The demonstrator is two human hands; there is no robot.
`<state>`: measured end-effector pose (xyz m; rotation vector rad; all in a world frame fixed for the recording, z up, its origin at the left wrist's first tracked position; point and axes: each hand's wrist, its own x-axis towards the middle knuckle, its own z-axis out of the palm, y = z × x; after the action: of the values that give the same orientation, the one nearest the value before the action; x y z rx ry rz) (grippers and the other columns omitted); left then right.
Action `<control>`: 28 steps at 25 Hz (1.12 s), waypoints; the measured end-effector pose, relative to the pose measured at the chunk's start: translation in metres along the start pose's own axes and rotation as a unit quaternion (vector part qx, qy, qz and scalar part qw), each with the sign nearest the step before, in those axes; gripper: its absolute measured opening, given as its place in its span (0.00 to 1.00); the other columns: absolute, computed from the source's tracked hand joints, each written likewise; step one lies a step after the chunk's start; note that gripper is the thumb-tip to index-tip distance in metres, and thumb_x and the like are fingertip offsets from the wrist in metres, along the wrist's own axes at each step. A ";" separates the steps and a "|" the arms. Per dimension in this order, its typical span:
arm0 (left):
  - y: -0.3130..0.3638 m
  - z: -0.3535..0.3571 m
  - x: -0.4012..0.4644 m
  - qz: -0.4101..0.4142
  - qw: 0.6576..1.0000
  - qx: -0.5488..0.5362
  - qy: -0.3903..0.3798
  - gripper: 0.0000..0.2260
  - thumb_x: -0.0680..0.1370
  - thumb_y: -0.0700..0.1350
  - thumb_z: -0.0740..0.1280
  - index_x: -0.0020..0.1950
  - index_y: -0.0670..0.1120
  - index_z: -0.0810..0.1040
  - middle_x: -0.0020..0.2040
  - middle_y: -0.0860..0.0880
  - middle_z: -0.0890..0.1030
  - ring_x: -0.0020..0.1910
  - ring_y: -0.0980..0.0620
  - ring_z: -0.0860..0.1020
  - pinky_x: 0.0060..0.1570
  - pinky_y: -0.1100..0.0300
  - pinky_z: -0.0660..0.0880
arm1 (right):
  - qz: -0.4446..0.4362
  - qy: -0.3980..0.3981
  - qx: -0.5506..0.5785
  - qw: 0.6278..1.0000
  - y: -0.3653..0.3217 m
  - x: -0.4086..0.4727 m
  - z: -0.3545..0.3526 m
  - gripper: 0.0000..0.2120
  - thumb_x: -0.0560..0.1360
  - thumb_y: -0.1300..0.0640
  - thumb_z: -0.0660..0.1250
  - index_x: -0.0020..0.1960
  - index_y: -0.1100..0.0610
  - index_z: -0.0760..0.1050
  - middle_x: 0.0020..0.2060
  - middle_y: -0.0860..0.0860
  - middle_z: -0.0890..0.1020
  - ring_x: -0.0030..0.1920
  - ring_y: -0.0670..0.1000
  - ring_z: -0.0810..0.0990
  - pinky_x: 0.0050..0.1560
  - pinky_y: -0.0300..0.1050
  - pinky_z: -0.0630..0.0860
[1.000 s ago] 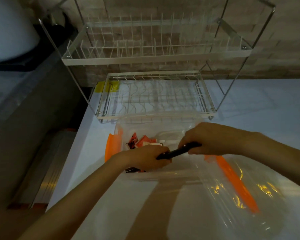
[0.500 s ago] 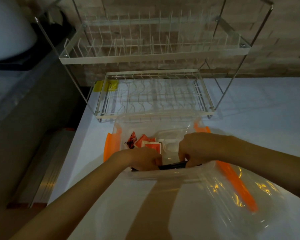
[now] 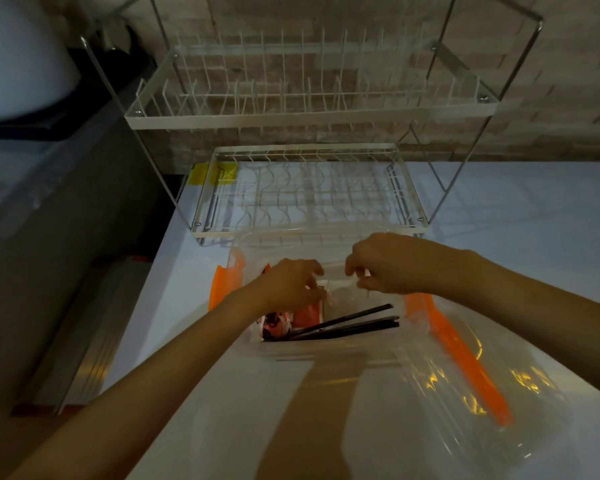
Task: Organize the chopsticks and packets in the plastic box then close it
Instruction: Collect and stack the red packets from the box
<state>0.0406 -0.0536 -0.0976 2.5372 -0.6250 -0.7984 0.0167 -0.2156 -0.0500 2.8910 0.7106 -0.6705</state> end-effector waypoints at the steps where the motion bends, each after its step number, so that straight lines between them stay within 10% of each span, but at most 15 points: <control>1: 0.003 0.002 0.002 0.008 1.000 -0.021 0.009 0.24 0.76 0.49 0.64 0.71 0.48 0.64 0.65 0.45 0.75 0.61 0.47 0.75 0.55 0.59 0.72 | 0.003 -0.007 -0.033 0.999 0.000 0.001 0.002 0.18 0.77 0.52 0.62 0.65 0.54 0.71 0.63 0.53 0.74 0.62 0.53 0.73 0.58 0.46 0.71; 10: 0.010 0.012 0.021 0.033 0.996 -0.045 0.069 0.19 0.75 0.44 0.67 0.65 0.45 0.70 0.62 0.43 0.78 0.57 0.47 0.77 0.53 0.60 0.71 | 0.035 -0.044 -0.092 0.994 -0.010 0.009 0.006 0.10 0.76 0.57 0.63 0.54 0.57 0.79 0.55 0.57 0.78 0.54 0.57 0.79 0.45 0.45 0.70; 17: 0.006 0.004 0.021 0.040 0.999 -0.026 0.000 0.19 0.77 0.41 0.63 0.68 0.41 0.69 0.66 0.43 0.75 0.64 0.50 0.74 0.61 0.63 0.67 | 0.056 -0.060 -0.094 0.992 -0.010 0.007 0.005 0.12 0.74 0.61 0.63 0.32 0.59 0.69 0.32 0.52 0.65 0.30 0.51 0.66 0.31 0.42 0.64; 25: -0.013 -0.016 0.005 -0.019 0.973 0.225 -0.042 0.23 0.77 0.46 0.62 0.71 0.43 0.63 0.67 0.43 0.72 0.64 0.45 0.72 0.61 0.52 0.72 | -0.012 0.084 -0.017 0.996 -0.012 0.027 -0.001 0.16 0.79 0.56 0.56 0.64 0.56 0.73 0.61 0.55 0.76 0.60 0.55 0.75 0.56 0.49 0.74; 28: -0.018 -0.008 0.005 -0.055 0.942 0.327 -0.057 0.19 0.76 0.43 0.62 0.67 0.43 0.67 0.63 0.43 0.75 0.60 0.45 0.75 0.55 0.55 0.72 | -0.032 0.022 -0.048 0.998 -0.028 0.050 0.016 0.16 0.78 0.56 0.57 0.63 0.58 0.73 0.60 0.56 0.77 0.58 0.55 0.77 0.53 0.49 0.75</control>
<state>0.0543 -0.0393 -0.1029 3.1630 -0.9152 -0.8922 0.0374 -0.1732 -0.0860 2.8136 0.8214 -0.5631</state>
